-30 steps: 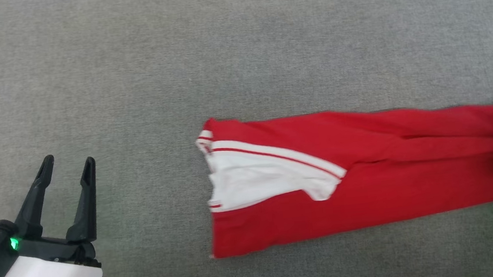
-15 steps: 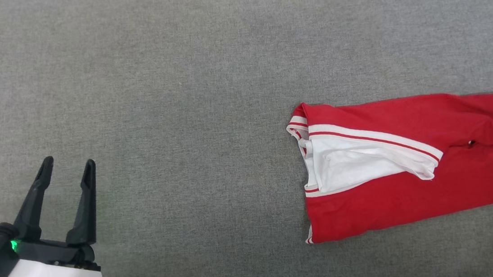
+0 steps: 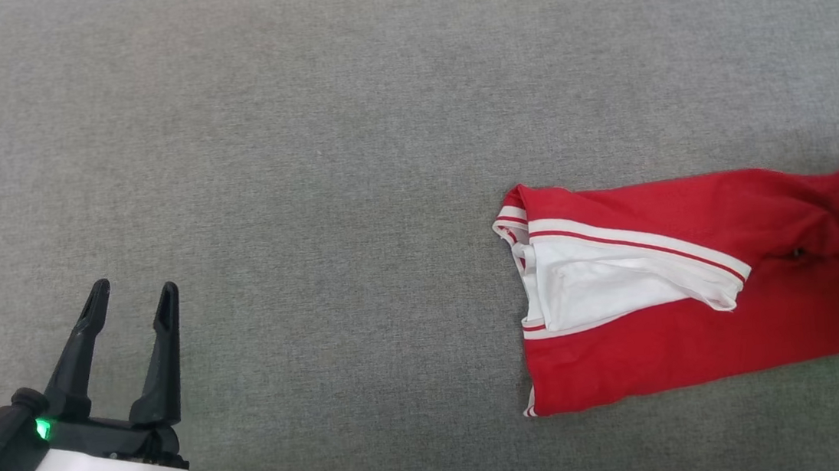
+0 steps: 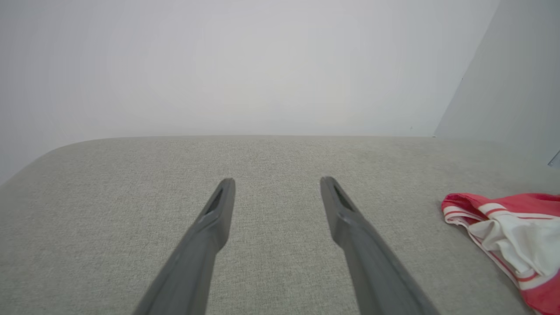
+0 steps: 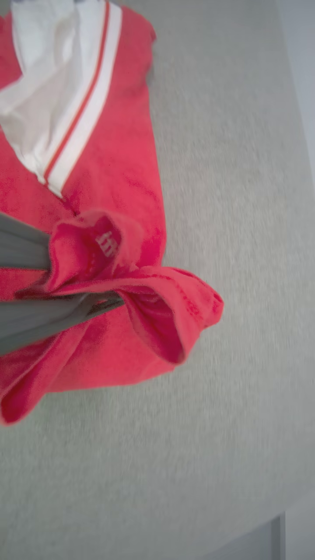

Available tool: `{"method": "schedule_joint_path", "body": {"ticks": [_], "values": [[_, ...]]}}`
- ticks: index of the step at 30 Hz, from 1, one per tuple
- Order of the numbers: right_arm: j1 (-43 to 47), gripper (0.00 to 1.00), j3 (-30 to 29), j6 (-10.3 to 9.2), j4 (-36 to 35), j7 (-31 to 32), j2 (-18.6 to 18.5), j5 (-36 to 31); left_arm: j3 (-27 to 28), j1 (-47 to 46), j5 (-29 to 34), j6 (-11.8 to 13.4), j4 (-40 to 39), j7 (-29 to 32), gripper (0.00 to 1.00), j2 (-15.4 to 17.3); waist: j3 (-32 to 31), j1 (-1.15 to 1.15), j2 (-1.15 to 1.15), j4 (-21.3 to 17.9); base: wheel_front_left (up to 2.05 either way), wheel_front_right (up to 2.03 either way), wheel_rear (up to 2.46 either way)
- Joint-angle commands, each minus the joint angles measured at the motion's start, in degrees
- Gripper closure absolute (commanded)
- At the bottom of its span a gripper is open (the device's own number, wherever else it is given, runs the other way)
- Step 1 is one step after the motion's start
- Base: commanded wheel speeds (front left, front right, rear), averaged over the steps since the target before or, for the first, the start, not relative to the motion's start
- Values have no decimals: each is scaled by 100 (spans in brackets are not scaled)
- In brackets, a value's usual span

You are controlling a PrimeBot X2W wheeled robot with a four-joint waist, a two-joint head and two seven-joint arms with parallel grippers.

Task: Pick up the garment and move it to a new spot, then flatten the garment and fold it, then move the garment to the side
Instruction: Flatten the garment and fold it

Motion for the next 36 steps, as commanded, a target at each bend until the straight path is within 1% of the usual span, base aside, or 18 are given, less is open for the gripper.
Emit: {"method": "schedule_joint_path", "body": {"ticks": [1, 6, 9, 12, 16, 17, 20, 22, 28, 29, 30, 31, 32, 34, 36], "values": [[85, 100, 353, -4, -153, 73, 52, 68, 18, 62, -37, 15, 22, -26, 0, -25, -29, 0, 0, 37, 0, 0, 0], [253, 100, 1387, -4, -497, 269, 174, 186, -9, 48, -44, 14, 171, -26, 0, -148, -69, 0, 0, 173, 0, 0, 0], [261, 100, 1922, -4, -621, 338, 247, 135, -16, -36, -99, 15, 205, -26, 0, -196, -60, 0, 0, 250, 0, 0, 0], [146, 100, 2399, -4, -608, 305, 320, 92, -54, -77, -163, 14, 265, -26, 0, -225, -50, 0, 0, 323, 0, 0, 0], [-11, 100, 2968, -4, -390, 216, 418, 62, -27, -136, -195, 15, 334, -26, 0, -248, -37, 0, 0, 388, 0, 0, 0], [-11, 100, 2968, -4, -390, 216, 418, 62, -27, -136, -195, 15, 334, -26, 0, -248, -37, 0, 0, 388, 0, 0, 0], [-169, 100, 3216, -4, -100, 93, 441, 28, -40, -150, -217, 15, 354, -26, 0, -253, -28, 0, 0, 426, 0, 0, 0], [-307, 100, 3340, -4, 287, -104, 343, -103, -84, -207, -238, 15, 383, -26, 0, -252, -18, 0, 0, 471, 0, 0, 0], [-426, 100, 3388, -4, 902, -487, 315, -101, -162, -287, -292, 15, 440, -26, 0, -189, 6, 0, 0, 532, 0, 0, 0], [-441, 95, 3408, -4, 965, -552, 324, -106, -156, -287, -303, 14, 447, -26, 0, -179, 5, 0, 0, 524, 0, 0, 0], [-465, 63, 3424, -4, 1007, -620, 334, -102, -152, -284, -300, 14, 452, -26, 0, -167, 1, 0, 0, 510, 0, 0, 0], [-497, 37, 3431, -4, 1032, -690, 348, -90, -141, -275, -299, 15, 458, -26, 0, -156, -6, 0, 0, 490, 0, 0, 0], [-523, 0, 3436, -4, 1045, -747, 358, -66, -132, -258, -306, 14, 465, -26, 0, -148, -16, 0, 0, 466, 0, 0, 0], [-558, 0, 3517, -4, 999, -826, 299, 6, -139, -203, -322, 14, 488, -26, 0, -126, -68, 0, 0, 419, 0, 0, 0], [-590, 0, 3477, -4, 893, -915, 200, 44, -134, -154, -356, 14, 523, -26, 0, -120, -134, 0, 0, 366, 0, 0, 0]]}}
